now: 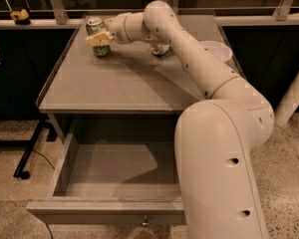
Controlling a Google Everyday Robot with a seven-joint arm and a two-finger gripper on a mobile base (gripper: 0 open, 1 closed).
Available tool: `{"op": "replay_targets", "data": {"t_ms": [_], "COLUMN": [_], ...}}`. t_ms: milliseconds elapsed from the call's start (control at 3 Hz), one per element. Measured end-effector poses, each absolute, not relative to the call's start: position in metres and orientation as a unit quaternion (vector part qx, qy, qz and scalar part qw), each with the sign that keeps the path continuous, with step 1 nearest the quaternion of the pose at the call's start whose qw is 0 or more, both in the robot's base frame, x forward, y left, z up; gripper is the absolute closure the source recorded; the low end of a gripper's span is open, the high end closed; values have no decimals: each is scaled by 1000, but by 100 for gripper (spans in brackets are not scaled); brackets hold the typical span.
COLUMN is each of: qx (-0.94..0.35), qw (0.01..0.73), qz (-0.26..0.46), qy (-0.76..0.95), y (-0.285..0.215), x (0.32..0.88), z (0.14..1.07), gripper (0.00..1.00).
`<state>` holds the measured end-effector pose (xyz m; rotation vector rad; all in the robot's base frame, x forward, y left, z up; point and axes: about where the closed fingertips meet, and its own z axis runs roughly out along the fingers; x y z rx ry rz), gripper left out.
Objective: Place green can into top drawer
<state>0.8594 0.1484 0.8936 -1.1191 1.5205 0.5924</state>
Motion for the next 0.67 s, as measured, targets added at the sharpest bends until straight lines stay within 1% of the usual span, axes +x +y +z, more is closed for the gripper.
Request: {"op": "replay_targets", "data": {"t_ms": [333,667], "qx": [-480,-476], "qw": [540,535], "qz": [230,211], "qy": [652,666], "y": [129,106], "x": [846,821], "z": [903,914], "gripper": [100,100]}}
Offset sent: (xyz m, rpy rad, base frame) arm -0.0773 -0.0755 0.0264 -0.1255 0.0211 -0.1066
